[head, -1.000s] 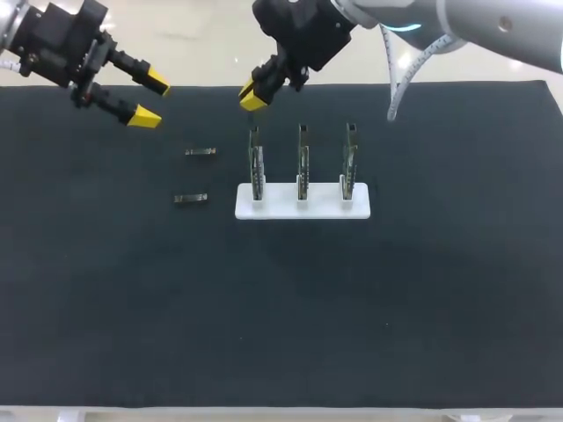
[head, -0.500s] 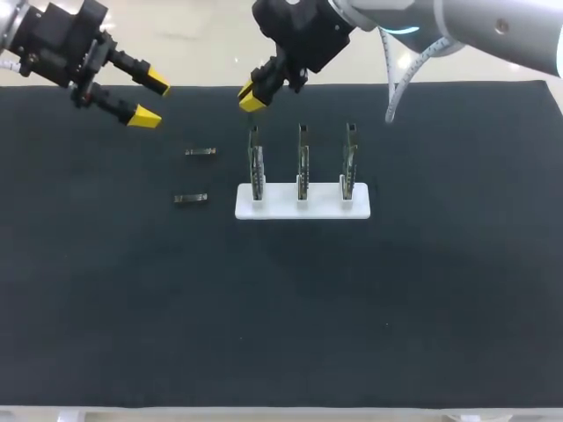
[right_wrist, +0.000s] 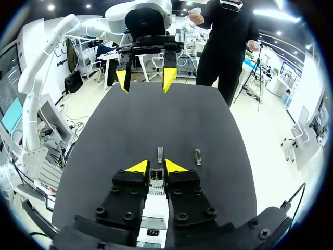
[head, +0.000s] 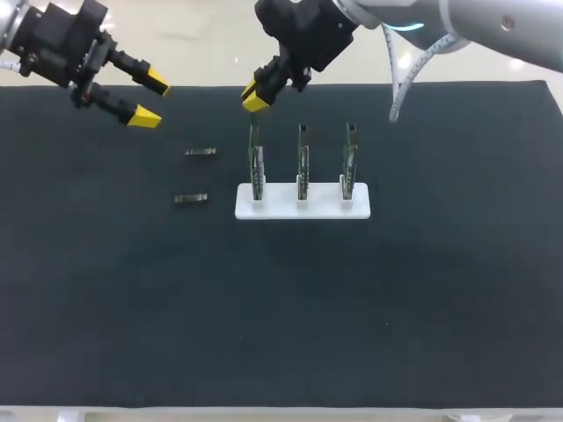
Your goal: Pick up the optical module with the left hand, and insert it into the network port with the right hand.
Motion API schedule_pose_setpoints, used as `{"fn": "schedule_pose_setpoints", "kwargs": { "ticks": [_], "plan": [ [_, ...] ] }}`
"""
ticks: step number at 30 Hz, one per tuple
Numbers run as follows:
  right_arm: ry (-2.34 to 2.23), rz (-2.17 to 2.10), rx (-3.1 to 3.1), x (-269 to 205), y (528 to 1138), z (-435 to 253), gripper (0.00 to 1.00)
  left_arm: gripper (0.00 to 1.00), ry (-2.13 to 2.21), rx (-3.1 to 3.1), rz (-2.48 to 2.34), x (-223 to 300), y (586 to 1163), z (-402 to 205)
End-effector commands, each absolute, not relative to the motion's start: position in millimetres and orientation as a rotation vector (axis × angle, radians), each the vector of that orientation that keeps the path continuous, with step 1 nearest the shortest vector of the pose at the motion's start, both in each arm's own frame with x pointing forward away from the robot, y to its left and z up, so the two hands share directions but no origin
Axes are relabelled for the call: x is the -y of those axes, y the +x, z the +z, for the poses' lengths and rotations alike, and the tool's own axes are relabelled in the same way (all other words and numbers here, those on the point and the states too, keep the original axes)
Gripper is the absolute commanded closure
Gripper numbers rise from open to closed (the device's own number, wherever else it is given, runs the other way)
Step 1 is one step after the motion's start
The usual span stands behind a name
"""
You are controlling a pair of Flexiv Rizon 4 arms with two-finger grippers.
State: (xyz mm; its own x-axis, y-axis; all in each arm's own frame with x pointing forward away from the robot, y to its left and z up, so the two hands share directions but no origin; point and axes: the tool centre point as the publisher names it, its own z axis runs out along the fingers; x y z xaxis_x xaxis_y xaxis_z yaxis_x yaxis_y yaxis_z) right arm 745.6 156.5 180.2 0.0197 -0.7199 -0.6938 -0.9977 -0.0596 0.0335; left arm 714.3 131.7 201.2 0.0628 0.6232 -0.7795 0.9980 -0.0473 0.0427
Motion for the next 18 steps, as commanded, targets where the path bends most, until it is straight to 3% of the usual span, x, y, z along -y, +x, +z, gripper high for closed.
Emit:
{"fn": "schedule_pose_setpoints", "kwargs": {
  "ticks": [1, 18],
  "plan": [
    [-1.822, 0.771, -1.742, -153.2, 742.3, 178.3, 1.0, 0.0, 1.739, -1.625, -0.79, -131.5, 714.5, 201.3],
    [-1.811, 0.77, -1.73, -156.1, 742.7, 174.0, 1.0, 0.0, 1.739, -1.625, -0.79, -131.5, 714.5, 201.3]
  ]
}}
